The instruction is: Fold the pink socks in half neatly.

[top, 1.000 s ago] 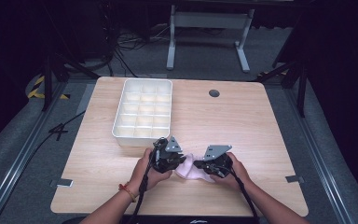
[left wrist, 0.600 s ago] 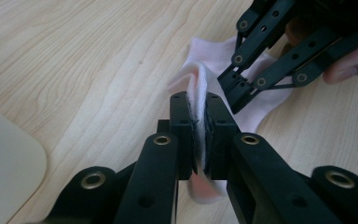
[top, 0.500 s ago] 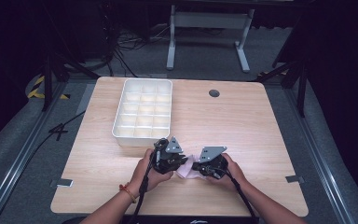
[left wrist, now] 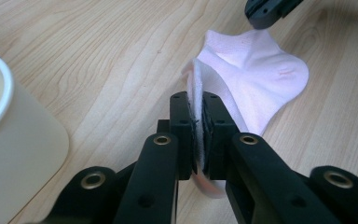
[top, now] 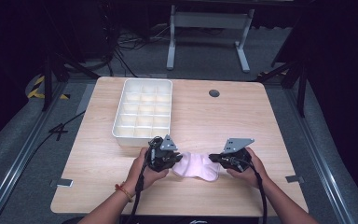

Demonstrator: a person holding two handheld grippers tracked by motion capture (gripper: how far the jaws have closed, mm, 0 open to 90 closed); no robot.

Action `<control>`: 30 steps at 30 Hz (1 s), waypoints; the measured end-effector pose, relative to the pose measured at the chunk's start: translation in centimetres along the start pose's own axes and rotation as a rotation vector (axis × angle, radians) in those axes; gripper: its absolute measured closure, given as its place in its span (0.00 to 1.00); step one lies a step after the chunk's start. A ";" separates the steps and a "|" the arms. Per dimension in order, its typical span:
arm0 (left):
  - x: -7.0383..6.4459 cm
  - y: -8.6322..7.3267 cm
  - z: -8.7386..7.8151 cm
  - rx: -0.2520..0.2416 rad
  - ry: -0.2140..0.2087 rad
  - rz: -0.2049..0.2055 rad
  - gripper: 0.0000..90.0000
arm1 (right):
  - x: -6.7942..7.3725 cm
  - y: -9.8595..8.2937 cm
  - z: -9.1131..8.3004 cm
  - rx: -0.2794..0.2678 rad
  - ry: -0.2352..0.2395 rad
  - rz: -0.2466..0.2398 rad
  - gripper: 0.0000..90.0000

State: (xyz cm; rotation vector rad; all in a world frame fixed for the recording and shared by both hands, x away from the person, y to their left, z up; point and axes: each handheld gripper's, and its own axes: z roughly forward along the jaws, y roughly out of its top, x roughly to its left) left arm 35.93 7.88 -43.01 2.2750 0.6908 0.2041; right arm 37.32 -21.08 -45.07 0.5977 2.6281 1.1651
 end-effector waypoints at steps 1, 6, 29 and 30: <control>-0.1 0.0 0.0 0.003 -0.001 -0.004 0.94 | -0.1 -0.2 0.1 0.010 0.011 0.008 0.97; -0.2 0.4 0.3 0.006 -0.003 0.007 0.93 | 0.2 -0.6 1.0 0.057 0.030 -0.008 0.98; -0.9 2.3 1.7 0.031 -0.011 0.037 0.95 | -1.1 -1.5 0.9 0.086 0.014 0.031 0.99; -0.9 2.5 1.7 0.031 -0.012 0.038 0.95 | -1.1 -1.5 0.9 0.085 0.018 0.030 0.99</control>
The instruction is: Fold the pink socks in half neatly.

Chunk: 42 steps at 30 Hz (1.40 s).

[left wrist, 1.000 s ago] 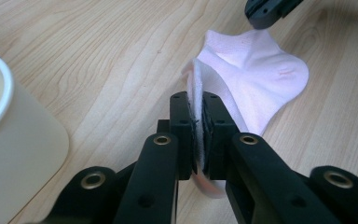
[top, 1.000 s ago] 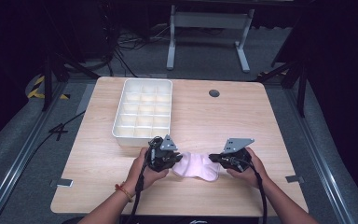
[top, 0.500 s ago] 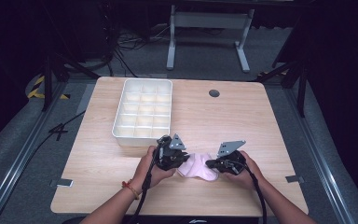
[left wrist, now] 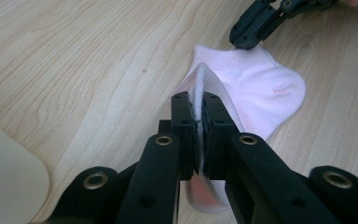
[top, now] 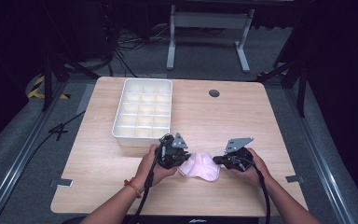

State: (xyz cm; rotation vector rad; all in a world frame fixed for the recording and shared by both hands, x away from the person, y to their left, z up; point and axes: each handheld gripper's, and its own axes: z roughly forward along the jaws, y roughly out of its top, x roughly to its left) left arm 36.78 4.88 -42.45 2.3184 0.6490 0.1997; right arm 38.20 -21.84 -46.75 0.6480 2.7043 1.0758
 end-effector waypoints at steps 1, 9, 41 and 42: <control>-0.1 0.1 0.1 -0.003 0.001 -0.003 0.95 | 0.0 0.0 0.0 0.000 0.002 -0.004 0.99; -1.2 1.2 1.8 0.026 -0.003 0.032 0.95 | 0.2 0.0 0.3 -0.010 0.008 -0.001 0.99; -3.0 3.3 4.9 0.034 -0.001 0.045 0.66 | 0.4 0.2 0.4 -0.005 0.025 -0.009 0.99; -3.0 3.3 4.9 0.034 -0.001 0.045 0.64 | 0.4 0.2 0.4 -0.005 0.025 -0.009 0.99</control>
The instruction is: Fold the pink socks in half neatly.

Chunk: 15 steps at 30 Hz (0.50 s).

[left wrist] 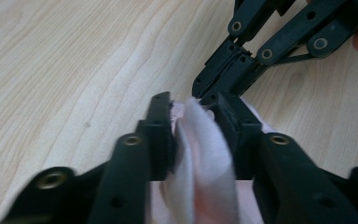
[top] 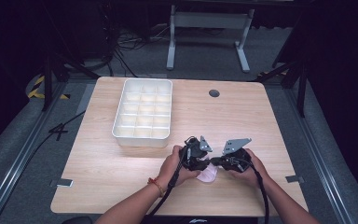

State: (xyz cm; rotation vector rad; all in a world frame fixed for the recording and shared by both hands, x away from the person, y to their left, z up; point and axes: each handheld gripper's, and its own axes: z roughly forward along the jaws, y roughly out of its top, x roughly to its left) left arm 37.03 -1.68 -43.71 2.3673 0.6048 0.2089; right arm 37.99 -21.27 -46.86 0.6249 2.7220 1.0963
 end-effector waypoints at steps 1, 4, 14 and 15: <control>0.0 0.1 -0.4 -0.006 -0.006 0.000 0.64 | 0.0 0.0 0.0 0.001 0.002 -0.001 0.99; 0.1 0.1 -1.8 -0.037 0.003 0.007 0.59 | 0.0 0.0 0.1 0.003 0.002 -0.007 0.99; 0.8 -1.6 -6.0 -0.085 0.017 0.041 0.73 | 0.1 0.0 0.1 0.003 -0.001 -0.007 0.99; 0.9 -2.0 -6.1 -0.073 0.016 0.041 0.75 | 0.1 0.0 0.1 0.003 -0.001 -0.007 0.99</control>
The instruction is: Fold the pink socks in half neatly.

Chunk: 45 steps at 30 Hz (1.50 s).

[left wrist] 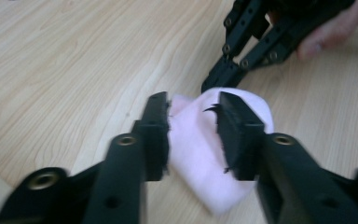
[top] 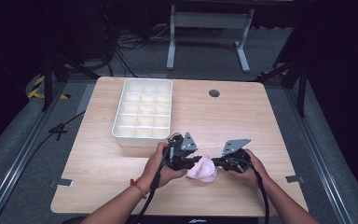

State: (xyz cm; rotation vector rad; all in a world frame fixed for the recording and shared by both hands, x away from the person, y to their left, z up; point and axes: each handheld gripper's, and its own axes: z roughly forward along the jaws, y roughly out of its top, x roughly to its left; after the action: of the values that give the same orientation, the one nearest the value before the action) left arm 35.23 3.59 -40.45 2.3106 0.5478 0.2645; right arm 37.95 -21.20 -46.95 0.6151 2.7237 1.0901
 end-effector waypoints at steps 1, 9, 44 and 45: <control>0.1 -0.4 0.1 0.010 -0.004 0.007 0.78 | 0.0 0.0 0.0 0.000 0.000 0.000 0.99; -0.5 -3.1 3.1 0.120 -0.050 0.082 0.81 | 0.1 0.1 0.0 0.002 -0.005 -0.002 0.99; -0.3 -4.0 4.2 0.138 -0.089 0.017 0.82 | 3.9 1.4 0.0 0.077 -0.013 -0.158 0.99; -0.3 -4.0 4.2 0.135 -0.090 0.019 0.82 | 3.9 1.4 0.0 0.078 -0.018 -0.153 0.99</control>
State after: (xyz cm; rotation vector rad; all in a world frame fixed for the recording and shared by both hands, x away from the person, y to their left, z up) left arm 35.14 3.40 -46.30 2.4460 0.5130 0.1348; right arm 34.86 -18.67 -45.92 0.4169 2.7558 0.9420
